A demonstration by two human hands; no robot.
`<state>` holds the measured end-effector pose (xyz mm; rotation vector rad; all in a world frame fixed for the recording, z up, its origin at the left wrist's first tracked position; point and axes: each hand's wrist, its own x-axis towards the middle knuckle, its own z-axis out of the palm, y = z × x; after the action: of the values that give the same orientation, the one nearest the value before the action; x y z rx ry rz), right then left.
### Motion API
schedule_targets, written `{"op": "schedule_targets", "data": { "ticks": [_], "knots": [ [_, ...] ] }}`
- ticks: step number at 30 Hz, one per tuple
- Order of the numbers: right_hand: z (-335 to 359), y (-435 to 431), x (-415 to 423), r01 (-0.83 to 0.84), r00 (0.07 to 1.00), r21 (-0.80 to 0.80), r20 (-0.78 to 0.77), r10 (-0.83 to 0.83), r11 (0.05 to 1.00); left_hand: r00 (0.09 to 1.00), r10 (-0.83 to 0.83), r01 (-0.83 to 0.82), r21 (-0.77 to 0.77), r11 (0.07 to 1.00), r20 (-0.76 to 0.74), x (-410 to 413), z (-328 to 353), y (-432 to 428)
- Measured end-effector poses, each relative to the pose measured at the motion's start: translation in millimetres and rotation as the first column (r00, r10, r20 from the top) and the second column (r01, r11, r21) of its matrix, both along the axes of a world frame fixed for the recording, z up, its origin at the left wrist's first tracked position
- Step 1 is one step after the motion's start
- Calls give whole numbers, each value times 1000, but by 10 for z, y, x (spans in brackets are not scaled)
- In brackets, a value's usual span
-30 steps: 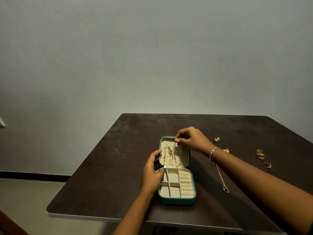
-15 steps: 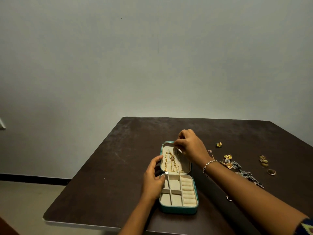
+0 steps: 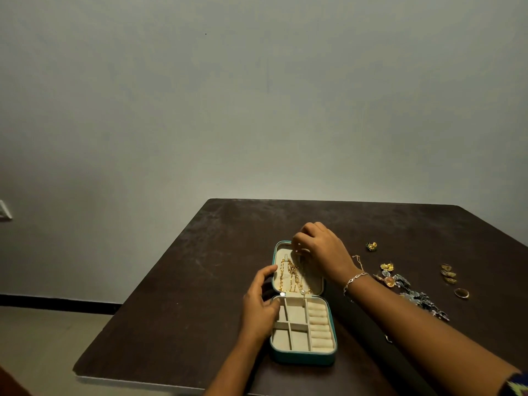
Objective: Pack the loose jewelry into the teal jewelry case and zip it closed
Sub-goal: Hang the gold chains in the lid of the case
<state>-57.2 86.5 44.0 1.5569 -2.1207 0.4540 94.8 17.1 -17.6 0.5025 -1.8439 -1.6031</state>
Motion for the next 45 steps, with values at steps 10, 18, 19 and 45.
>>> {"op": "schedule_targets", "data": {
  "ticks": [10, 18, 19, 45],
  "knots": [
    [94, -34, -68, 50, 979, -11, 197, -47, 999, 1000, 3, -3, -14, 1000, 0, -10, -5, -14],
    [239, 148, -13, -39, 894, -159, 435, 105, 987, 998, 4, -5, -15, 1000, -69, 33, 49, -14],
    [259, 200, 6, -41, 890, -175, 441, 116, 984, 998, 0, 0, -3, 1000, -67, 34, 51, -16],
    [-453, 2058, 193, 96, 823, -1, 563, -78, 995, 995, 65, -62, -40, 997, 75, 58, 118, 40]
  ]
}}
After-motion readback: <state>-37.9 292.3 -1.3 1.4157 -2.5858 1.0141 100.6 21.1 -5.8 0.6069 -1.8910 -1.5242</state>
